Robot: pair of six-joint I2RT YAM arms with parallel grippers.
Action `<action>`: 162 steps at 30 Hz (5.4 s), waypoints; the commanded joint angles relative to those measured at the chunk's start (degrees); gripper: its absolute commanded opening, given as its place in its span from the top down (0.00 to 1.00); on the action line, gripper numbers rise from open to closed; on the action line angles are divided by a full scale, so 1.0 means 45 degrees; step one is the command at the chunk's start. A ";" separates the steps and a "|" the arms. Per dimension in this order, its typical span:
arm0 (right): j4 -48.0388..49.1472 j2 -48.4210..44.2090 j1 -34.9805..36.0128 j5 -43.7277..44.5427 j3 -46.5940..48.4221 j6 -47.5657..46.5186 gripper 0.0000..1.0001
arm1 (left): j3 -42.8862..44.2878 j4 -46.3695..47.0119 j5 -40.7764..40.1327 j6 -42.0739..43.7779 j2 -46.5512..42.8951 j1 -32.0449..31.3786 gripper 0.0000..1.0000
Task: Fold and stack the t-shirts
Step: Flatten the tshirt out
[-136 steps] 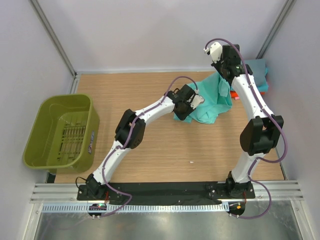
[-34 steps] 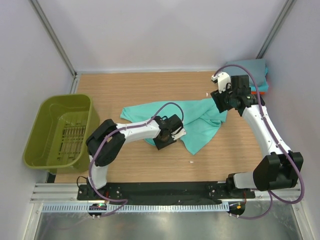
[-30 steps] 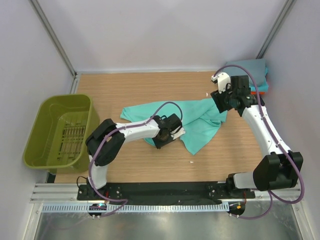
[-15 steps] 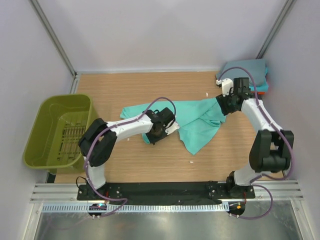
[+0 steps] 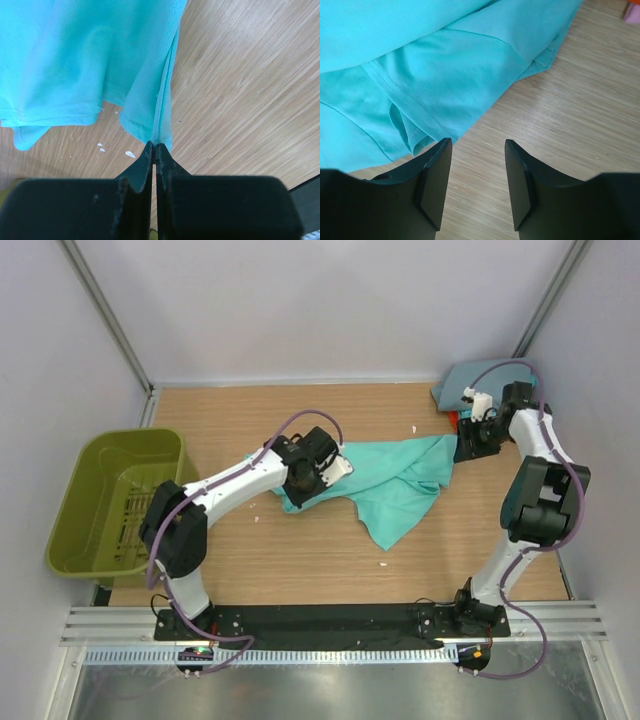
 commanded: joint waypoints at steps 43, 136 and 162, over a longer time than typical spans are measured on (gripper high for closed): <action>1.1295 -0.5384 0.1494 0.0112 -1.0014 -0.7577 0.53 | 0.1798 -0.0631 0.0238 -0.0306 0.2075 0.0029 1.00; 0.6236 -0.6921 0.2140 0.2125 0.3559 -0.0645 0.99 | 1.0160 0.2004 -0.2653 0.3815 -0.1513 0.3799 1.00; 0.0103 -0.9035 0.2120 0.2750 1.2334 0.2951 0.99 | 1.0042 0.0659 -0.1520 0.2428 -0.7378 0.3740 1.00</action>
